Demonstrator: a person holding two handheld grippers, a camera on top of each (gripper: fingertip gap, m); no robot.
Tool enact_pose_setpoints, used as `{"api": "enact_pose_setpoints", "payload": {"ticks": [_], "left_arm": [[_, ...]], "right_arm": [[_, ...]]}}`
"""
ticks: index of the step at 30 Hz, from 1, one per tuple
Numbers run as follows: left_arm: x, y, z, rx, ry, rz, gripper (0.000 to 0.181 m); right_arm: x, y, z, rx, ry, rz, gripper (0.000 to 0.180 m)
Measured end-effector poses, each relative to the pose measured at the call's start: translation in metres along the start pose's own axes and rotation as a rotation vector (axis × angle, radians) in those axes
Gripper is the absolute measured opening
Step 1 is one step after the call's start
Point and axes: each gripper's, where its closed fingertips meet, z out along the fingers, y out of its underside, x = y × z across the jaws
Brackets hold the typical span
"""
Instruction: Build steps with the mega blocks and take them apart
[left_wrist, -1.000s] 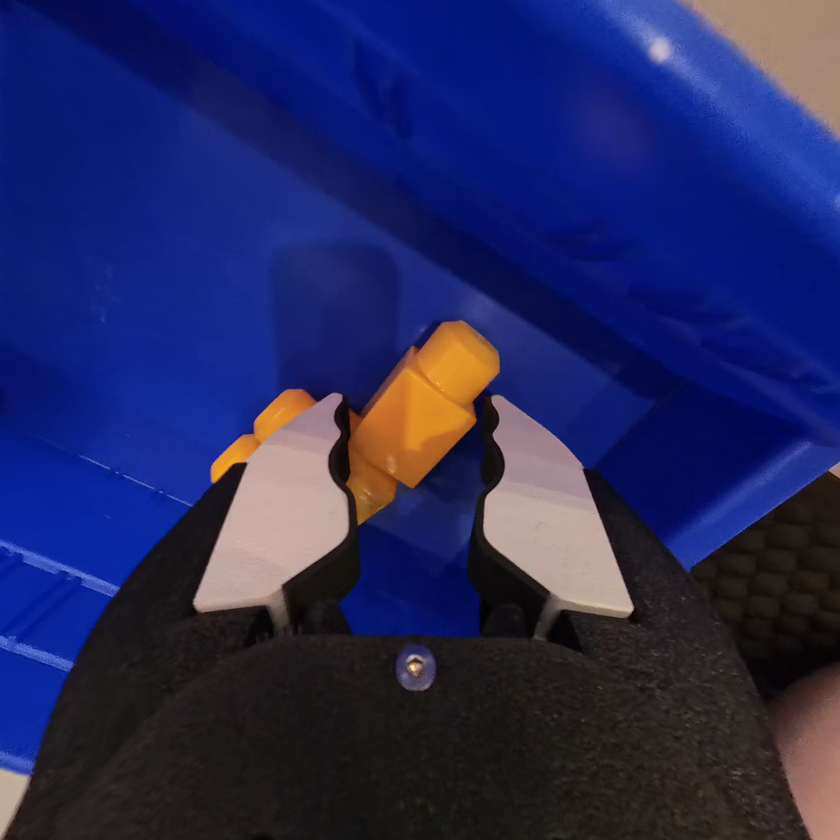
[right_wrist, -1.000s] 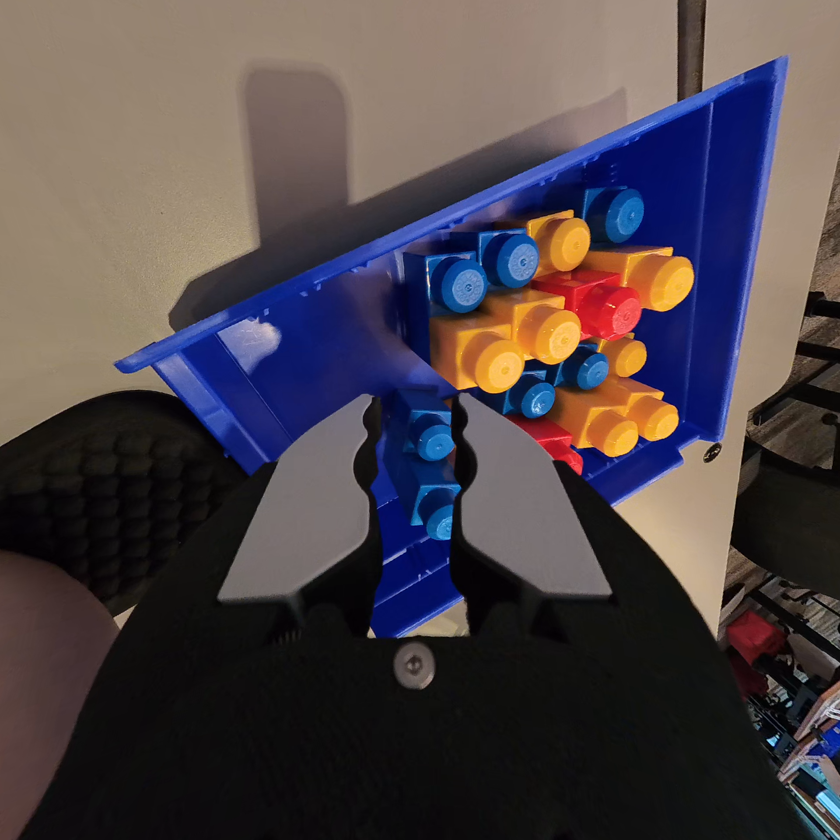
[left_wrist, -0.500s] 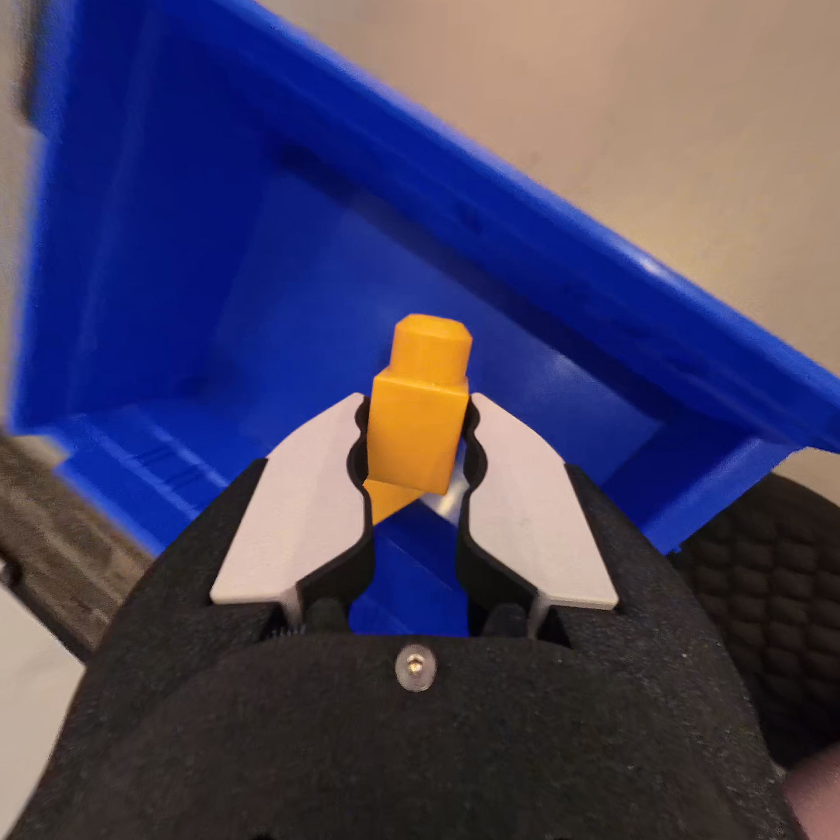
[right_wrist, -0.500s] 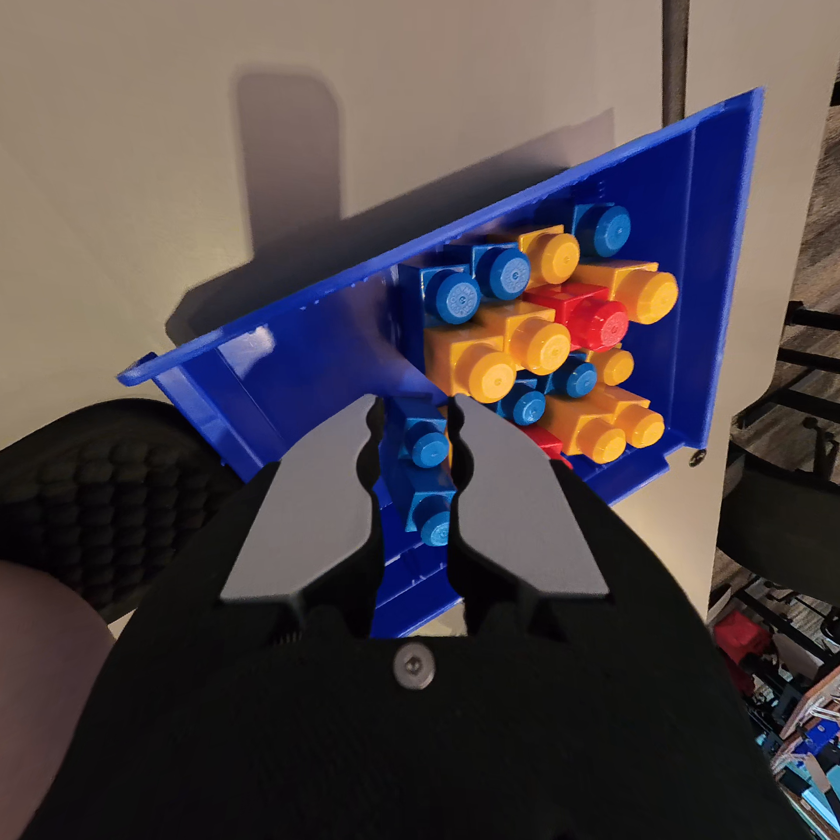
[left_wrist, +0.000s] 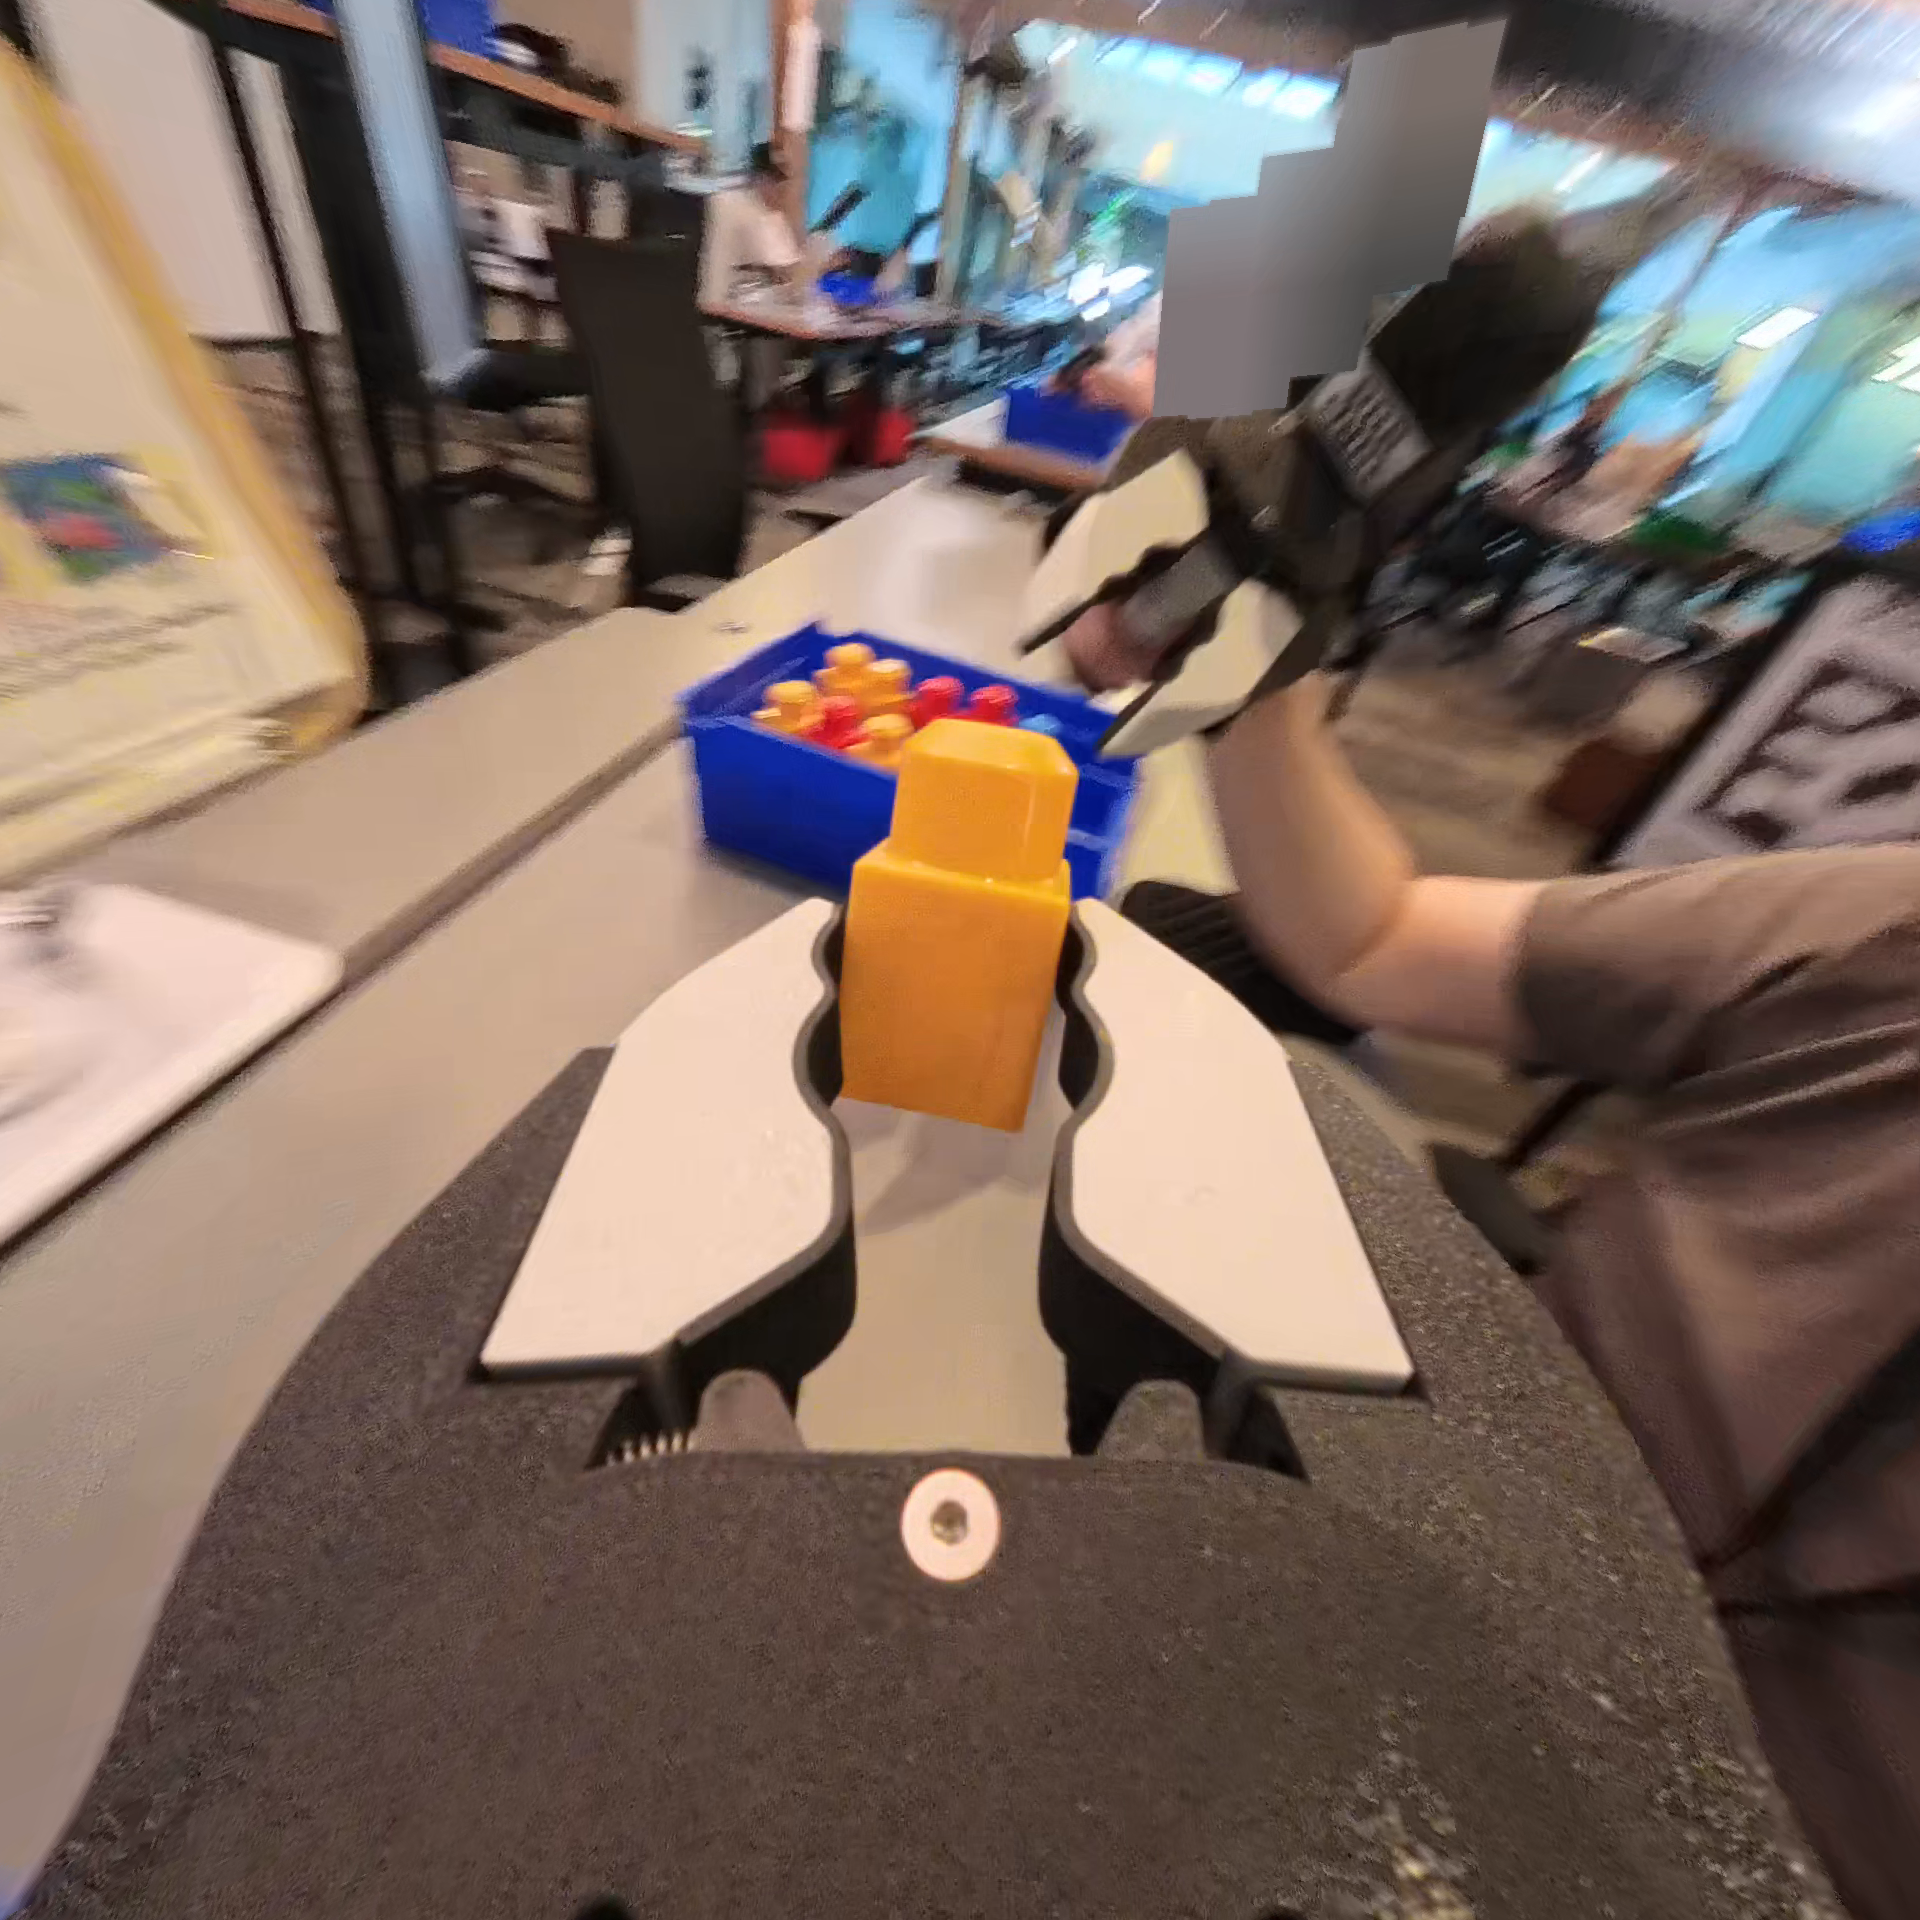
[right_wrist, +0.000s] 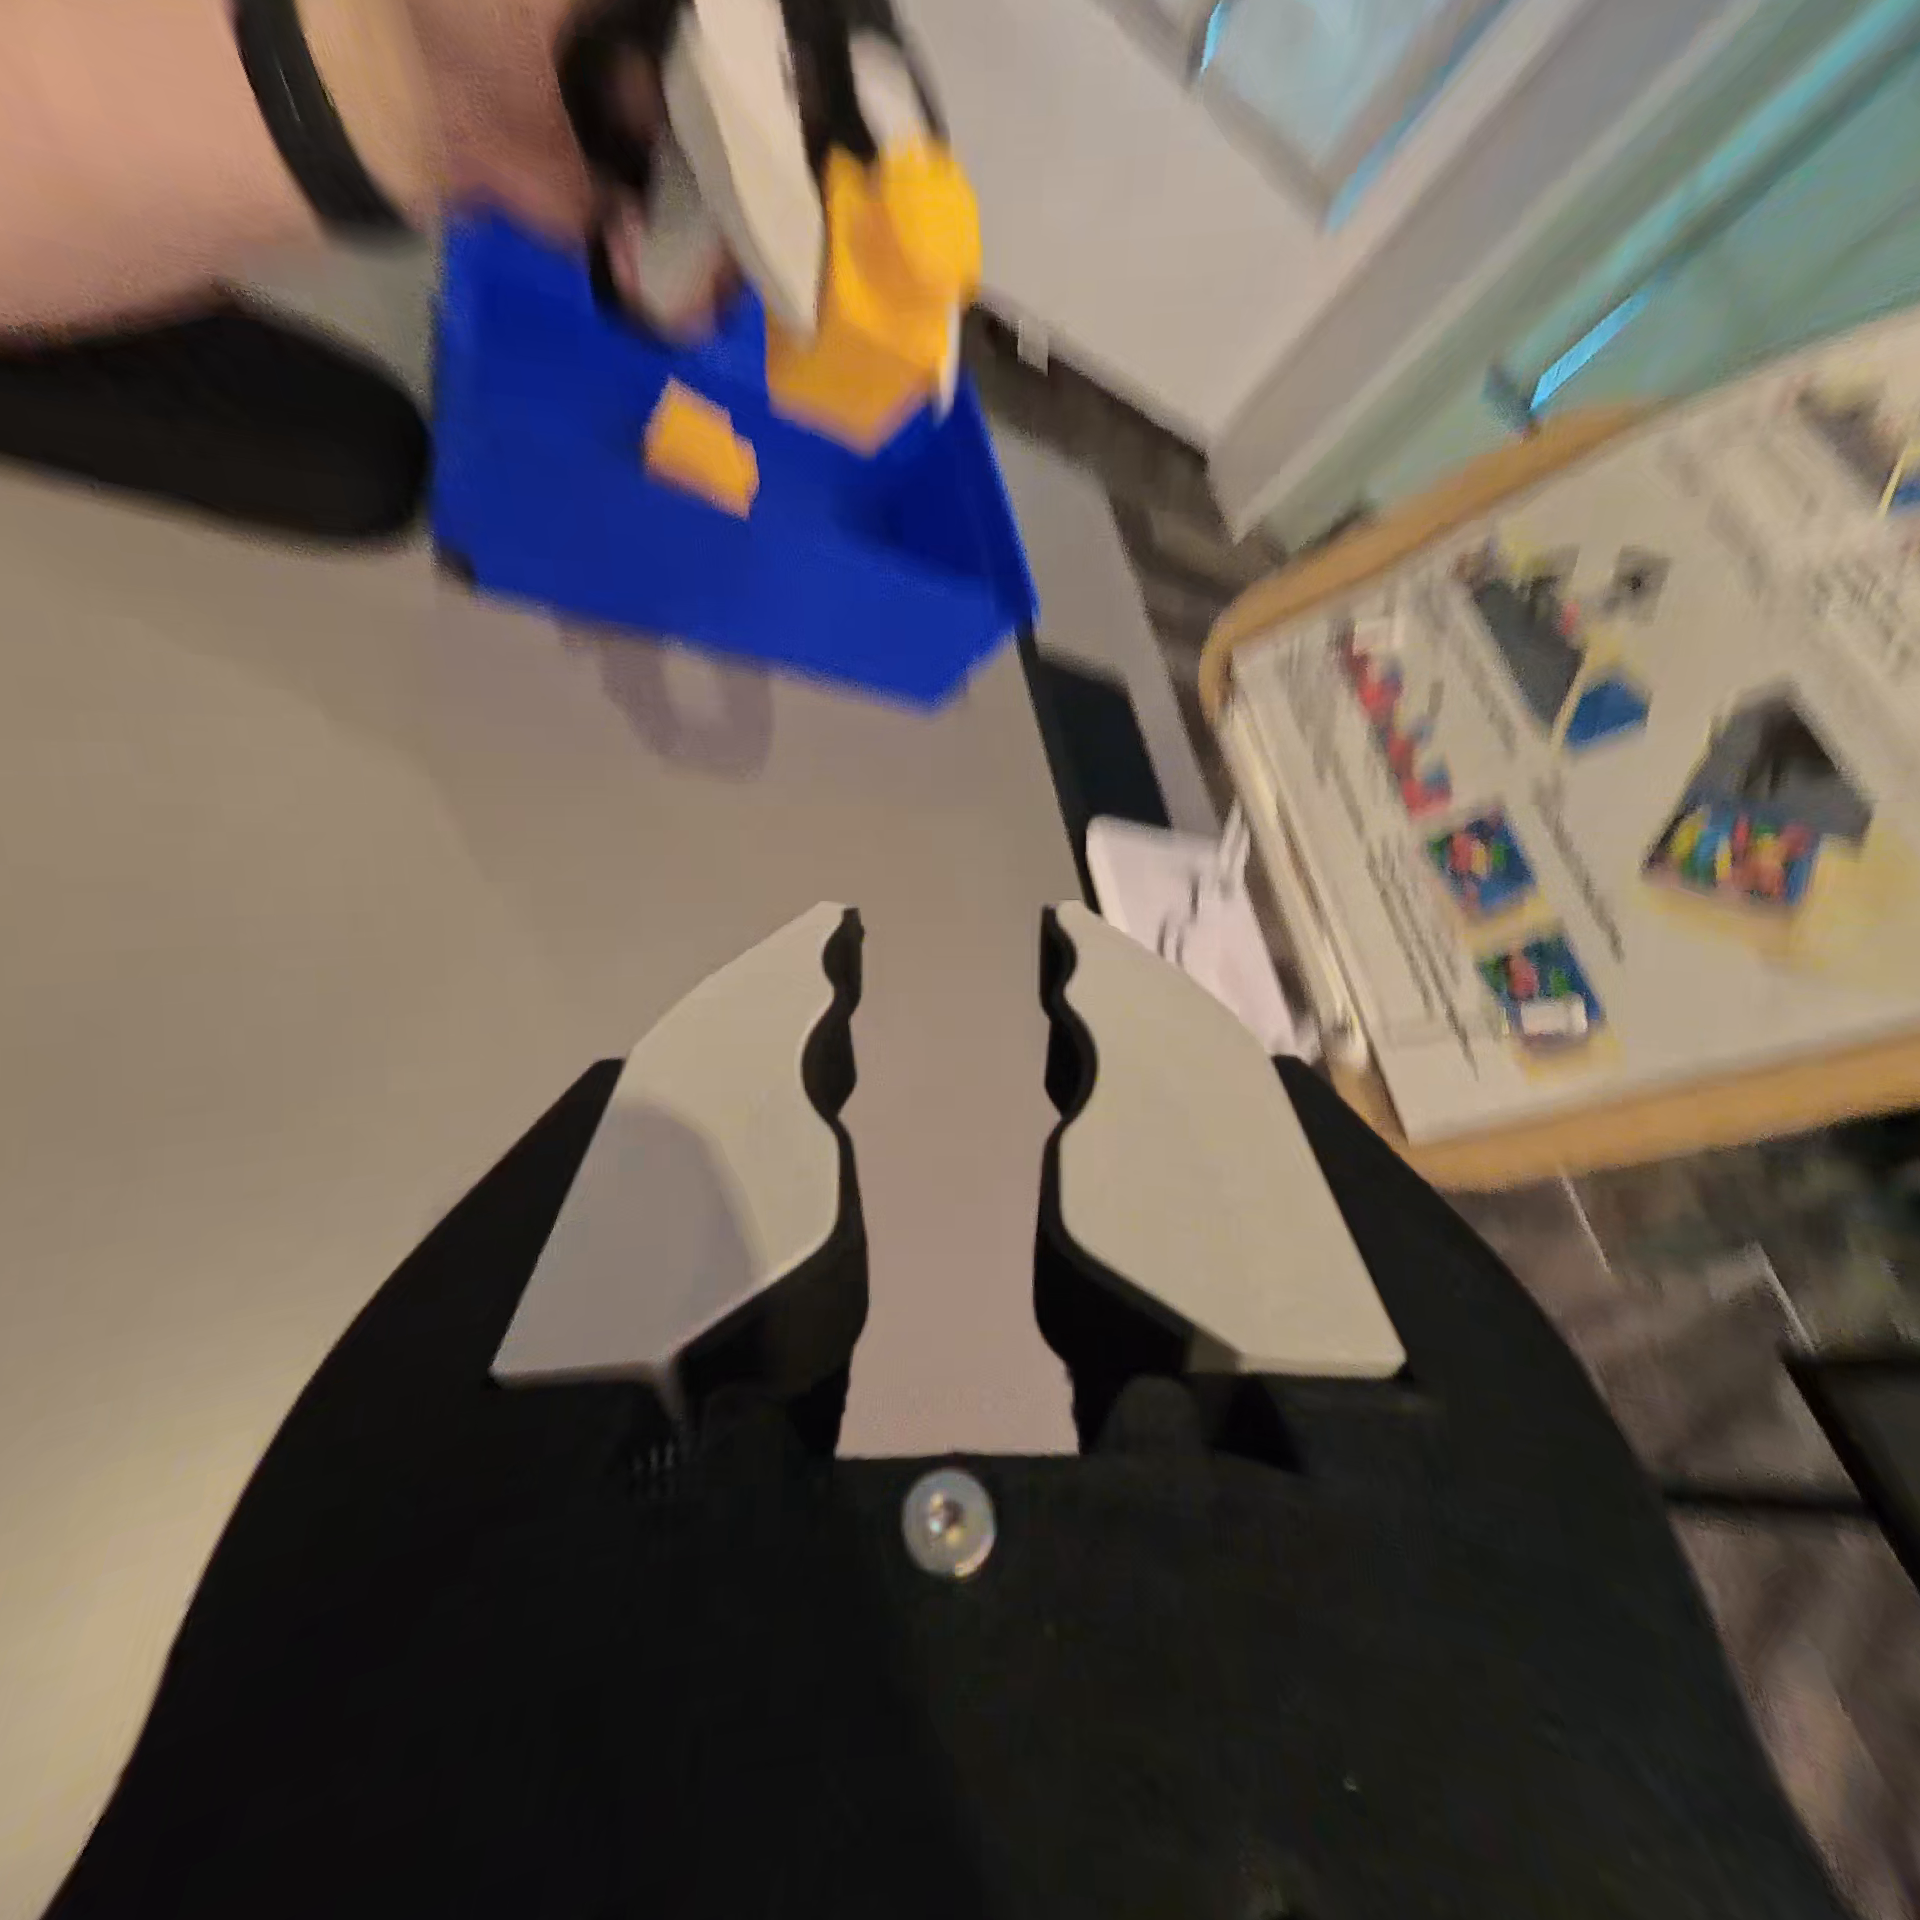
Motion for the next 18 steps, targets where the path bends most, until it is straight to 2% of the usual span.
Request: {"api": "enact_pose_setpoints", "payload": {"ticks": [2,4,5,10,18], "left_arm": [[0.013,0.001,0.015,0.026,0.127,-0.124,0.039],[0.020,0.004,0.027,0.050,0.197,-0.208,0.038],[0.023,0.005,0.032,0.066,0.229,-0.244,0.039],[0.037,0.015,0.057,0.064,0.357,-0.389,0.039],[0.042,0.023,0.061,0.014,0.377,-0.353,0.037]], "right_arm": [[-0.010,-0.020,0.016,0.123,0.011,-0.039,0.038],[-0.019,-0.029,0.030,0.190,0.049,-0.109,0.056],[-0.025,-0.033,0.035,0.218,0.063,-0.152,0.057],[-0.032,-0.043,0.052,0.252,0.287,-0.378,0.069],[-0.037,-0.042,0.056,0.226,0.315,-0.443,0.063]]}}
